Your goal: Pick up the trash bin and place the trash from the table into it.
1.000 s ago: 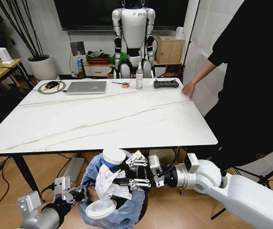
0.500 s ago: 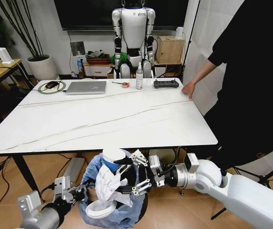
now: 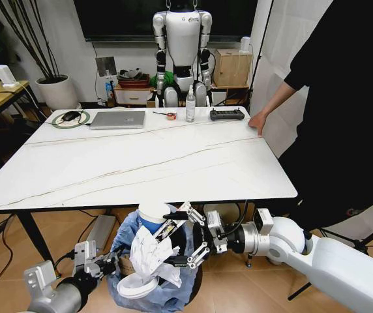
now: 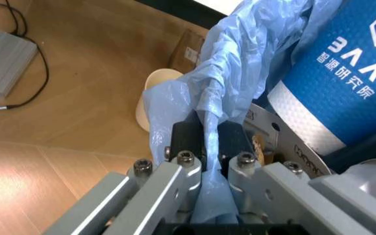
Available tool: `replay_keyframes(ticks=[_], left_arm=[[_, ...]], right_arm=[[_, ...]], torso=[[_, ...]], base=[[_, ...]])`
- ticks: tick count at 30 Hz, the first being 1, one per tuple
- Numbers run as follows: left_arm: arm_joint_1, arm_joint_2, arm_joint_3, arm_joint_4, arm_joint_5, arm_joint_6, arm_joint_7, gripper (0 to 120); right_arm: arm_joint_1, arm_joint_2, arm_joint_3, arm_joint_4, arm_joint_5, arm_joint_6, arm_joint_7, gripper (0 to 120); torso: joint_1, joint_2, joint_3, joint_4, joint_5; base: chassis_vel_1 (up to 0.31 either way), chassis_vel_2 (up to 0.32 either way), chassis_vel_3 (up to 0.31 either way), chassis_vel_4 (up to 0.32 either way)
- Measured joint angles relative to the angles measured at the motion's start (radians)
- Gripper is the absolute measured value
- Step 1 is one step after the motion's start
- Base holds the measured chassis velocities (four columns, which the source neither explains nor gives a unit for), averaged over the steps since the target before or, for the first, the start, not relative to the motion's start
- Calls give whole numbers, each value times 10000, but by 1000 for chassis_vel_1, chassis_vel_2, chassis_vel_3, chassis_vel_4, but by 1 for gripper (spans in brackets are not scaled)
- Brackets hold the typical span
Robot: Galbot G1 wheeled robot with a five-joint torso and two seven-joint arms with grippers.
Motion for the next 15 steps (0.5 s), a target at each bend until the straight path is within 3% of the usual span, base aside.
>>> replay_keyframes(ticks=[15], left_arm=[[27, 26, -46, -4, -24, -4, -15, 0]], right_arm=[[-243, -318, 237, 199, -22, 48, -50, 100]], torso=[[0, 0, 0, 0, 0]], base=[[0, 0, 0, 0]])
